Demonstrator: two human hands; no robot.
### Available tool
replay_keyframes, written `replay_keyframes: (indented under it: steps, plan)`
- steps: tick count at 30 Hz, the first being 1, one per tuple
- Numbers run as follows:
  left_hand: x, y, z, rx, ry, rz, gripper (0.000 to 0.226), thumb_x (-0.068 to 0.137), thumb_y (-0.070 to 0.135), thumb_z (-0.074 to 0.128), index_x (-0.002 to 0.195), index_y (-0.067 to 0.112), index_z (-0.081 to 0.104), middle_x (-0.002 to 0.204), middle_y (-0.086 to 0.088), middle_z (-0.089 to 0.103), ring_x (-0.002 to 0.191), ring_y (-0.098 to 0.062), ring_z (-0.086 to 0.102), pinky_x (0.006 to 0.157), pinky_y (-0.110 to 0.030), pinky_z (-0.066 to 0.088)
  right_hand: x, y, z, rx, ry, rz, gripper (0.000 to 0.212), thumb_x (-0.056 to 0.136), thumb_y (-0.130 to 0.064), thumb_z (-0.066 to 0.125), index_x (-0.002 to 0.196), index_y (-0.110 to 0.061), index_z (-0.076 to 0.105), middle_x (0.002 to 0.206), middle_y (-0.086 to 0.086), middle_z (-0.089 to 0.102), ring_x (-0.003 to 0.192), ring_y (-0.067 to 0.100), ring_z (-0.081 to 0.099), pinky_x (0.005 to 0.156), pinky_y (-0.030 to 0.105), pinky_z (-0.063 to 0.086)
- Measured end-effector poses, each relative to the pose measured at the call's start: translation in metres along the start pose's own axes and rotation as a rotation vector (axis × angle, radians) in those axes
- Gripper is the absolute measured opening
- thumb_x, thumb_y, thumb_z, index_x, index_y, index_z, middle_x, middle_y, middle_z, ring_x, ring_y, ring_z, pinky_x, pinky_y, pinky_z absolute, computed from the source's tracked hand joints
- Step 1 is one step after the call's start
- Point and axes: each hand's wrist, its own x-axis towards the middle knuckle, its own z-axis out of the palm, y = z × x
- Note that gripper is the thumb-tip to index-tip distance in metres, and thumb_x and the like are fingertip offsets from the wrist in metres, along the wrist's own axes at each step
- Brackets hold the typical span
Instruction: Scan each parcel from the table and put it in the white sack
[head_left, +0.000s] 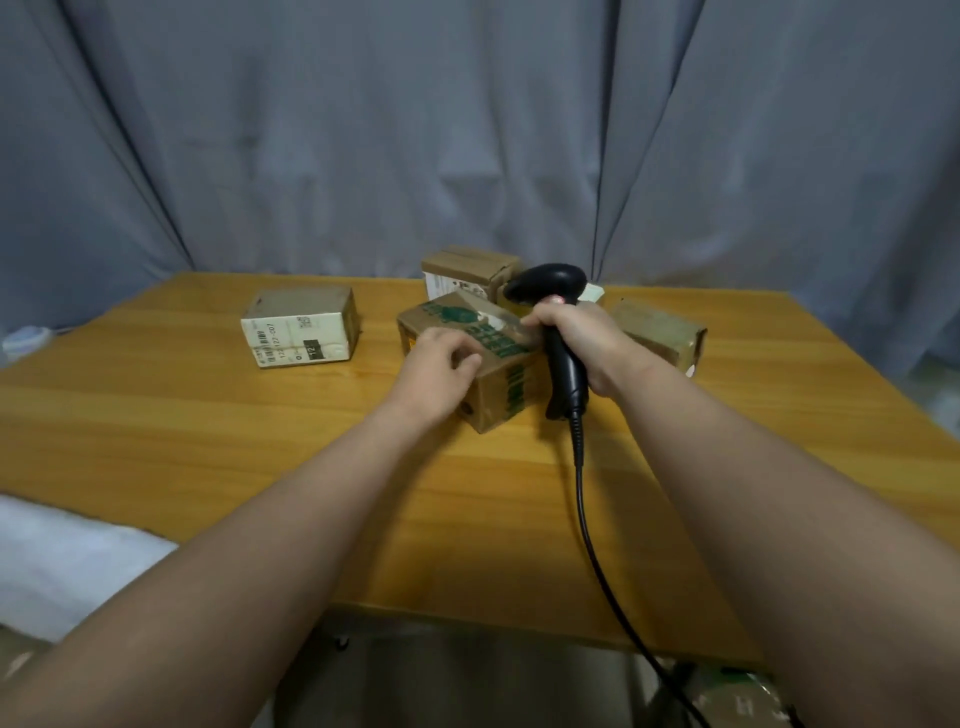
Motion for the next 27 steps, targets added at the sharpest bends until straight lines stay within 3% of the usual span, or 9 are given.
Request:
replay_keyframes:
  steps: [2, 5, 9, 13, 16, 19, 23, 25, 27]
  plan:
    - [-0.017, 0.001, -0.004, -0.092, 0.15, -0.174, 0.03, 0.092, 0.022, 0.062, 0.12, 0.012, 0.056, 0.13, -0.008, 0.04, 0.118, -0.02, 0.048, 0.1, -0.019, 0.032, -0.014, 0.004, 0.001, -0.008, 0.005, 0.008, 0.017, 0.086, -0.02, 0.064, 0.1, -0.011, 0.06, 0.085, 0.004, 0.062, 0.073, 0.016, 0.06, 0.058, 0.026, 0.043]
    - [-0.045, 0.003, -0.007, -0.272, 0.13, -0.397, 0.054, 0.09, 0.031, 0.064, 0.135, 0.009, 0.043, 0.134, -0.01, 0.046, 0.119, -0.025, 0.051, 0.102, -0.034, 0.042, -0.043, 0.012, 0.002, -0.031, 0.01, 0.025, 0.03, 0.083, -0.024, 0.068, 0.108, -0.009, 0.059, 0.101, 0.01, 0.063, 0.086, 0.023, 0.06, 0.07, 0.031, 0.047]
    - [-0.087, 0.01, -0.013, -0.365, 0.109, -0.433, 0.037, 0.097, 0.036, 0.052, 0.122, 0.01, 0.053, 0.114, -0.009, 0.064, 0.104, -0.025, 0.06, 0.093, -0.041, 0.05, -0.094, 0.031, 0.003, 0.011, 0.076, 0.001, 0.011, 0.086, -0.019, 0.067, 0.093, -0.014, 0.061, 0.097, 0.009, 0.066, 0.096, 0.026, 0.062, 0.088, 0.037, 0.049]
    - [-0.141, 0.019, -0.021, -0.528, 0.21, -0.488, 0.023, 0.096, 0.034, 0.055, 0.102, 0.014, 0.046, 0.094, -0.004, 0.059, 0.088, -0.019, 0.056, 0.066, -0.031, 0.045, -0.144, 0.057, 0.009, 0.187, 0.072, 0.014, 0.012, 0.088, -0.009, 0.064, 0.1, -0.007, 0.066, 0.088, 0.009, 0.072, 0.089, 0.023, 0.069, 0.086, 0.035, 0.056]
    - [-0.18, 0.025, -0.028, -0.645, 0.217, -0.52, 0.023, 0.096, 0.035, 0.054, 0.102, 0.015, 0.045, 0.086, -0.002, 0.059, 0.076, -0.015, 0.055, 0.055, -0.027, 0.037, -0.18, 0.079, 0.022, 0.26, 0.107, -0.03, 0.011, 0.087, -0.005, 0.065, 0.098, -0.006, 0.065, 0.086, 0.012, 0.069, 0.082, 0.022, 0.069, 0.078, 0.032, 0.058]
    - [-0.207, 0.024, -0.038, -0.734, 0.132, -0.609, 0.026, 0.097, 0.042, 0.05, 0.111, 0.021, 0.045, 0.096, -0.001, 0.058, 0.079, -0.012, 0.055, 0.059, -0.028, 0.041, -0.204, 0.092, 0.04, 0.249, 0.176, -0.116, 0.012, 0.086, -0.005, 0.067, 0.094, -0.013, 0.065, 0.082, 0.006, 0.066, 0.077, 0.017, 0.066, 0.07, 0.029, 0.056]
    - [-0.223, 0.019, -0.051, -0.829, 0.103, -0.815, 0.037, 0.09, 0.052, 0.053, 0.117, 0.029, 0.042, 0.109, -0.003, 0.056, 0.102, -0.027, 0.055, 0.085, -0.046, 0.05, -0.22, 0.095, 0.06, 0.242, 0.157, -0.122, 0.027, 0.086, -0.008, 0.068, 0.112, -0.009, 0.062, 0.089, 0.01, 0.069, 0.073, 0.015, 0.066, 0.064, 0.024, 0.054]
    - [-0.229, 0.021, -0.059, -0.979, 0.082, -0.872, 0.044, 0.088, 0.049, 0.059, 0.122, 0.026, 0.042, 0.106, -0.007, 0.058, 0.096, -0.031, 0.061, 0.08, -0.049, 0.054, -0.223, 0.094, 0.066, 0.253, 0.144, -0.119, 0.031, 0.087, -0.009, 0.067, 0.117, -0.009, 0.06, 0.095, 0.011, 0.071, 0.076, 0.017, 0.067, 0.064, 0.025, 0.055]
    - [-0.234, 0.021, -0.061, -1.043, 0.126, -0.827, 0.047, 0.086, 0.043, 0.065, 0.121, 0.023, 0.041, 0.105, -0.008, 0.06, 0.088, -0.027, 0.063, 0.073, -0.043, 0.056, -0.226, 0.093, 0.067, 0.253, 0.135, -0.127, 0.031, 0.087, -0.011, 0.067, 0.118, -0.01, 0.06, 0.096, 0.01, 0.071, 0.079, 0.018, 0.067, 0.064, 0.025, 0.054]
